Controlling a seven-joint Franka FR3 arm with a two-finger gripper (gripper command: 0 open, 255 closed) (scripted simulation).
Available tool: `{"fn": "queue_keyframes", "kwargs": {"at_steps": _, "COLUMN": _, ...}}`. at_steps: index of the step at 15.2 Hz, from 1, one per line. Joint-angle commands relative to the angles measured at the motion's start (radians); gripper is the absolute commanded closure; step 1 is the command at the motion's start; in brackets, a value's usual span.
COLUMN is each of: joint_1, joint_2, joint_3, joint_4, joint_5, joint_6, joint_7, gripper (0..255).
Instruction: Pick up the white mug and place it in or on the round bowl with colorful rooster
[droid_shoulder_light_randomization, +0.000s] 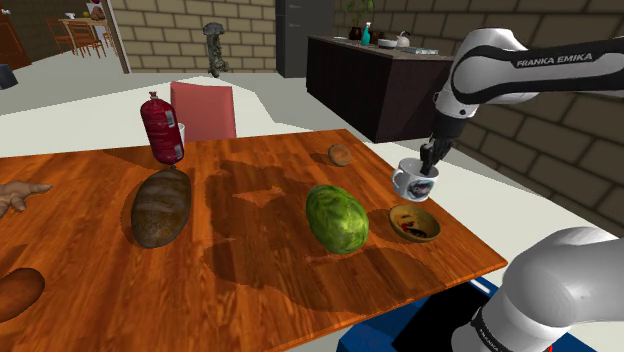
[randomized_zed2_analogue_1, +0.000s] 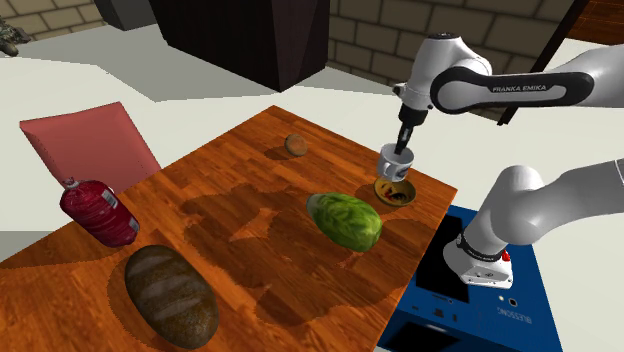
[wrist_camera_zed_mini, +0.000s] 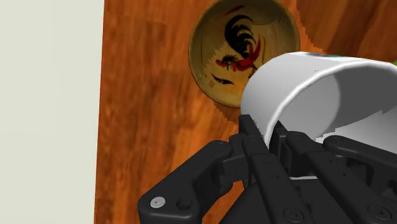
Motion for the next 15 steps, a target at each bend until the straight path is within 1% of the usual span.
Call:
{"fn": "queue_keyframes", "kwargs": {"at_steps": 1, "joint_1": -0.021, "joint_2": -0.077, "joint_3": -0.017, "joint_4": -0.044, "joint_5": -0.02, "joint_6": -0.034, "joint_7": -0.023, "gripper": 255}}
{"fn": "queue_keyframes", "kwargs": {"at_steps": 15, "joint_1": -0.028, "joint_2": -0.035, "joint_3": -0.038, "joint_4": -0.209, "joint_5": -0.035, "joint_6": 0.173, "joint_7": -0.032, "gripper": 255}}
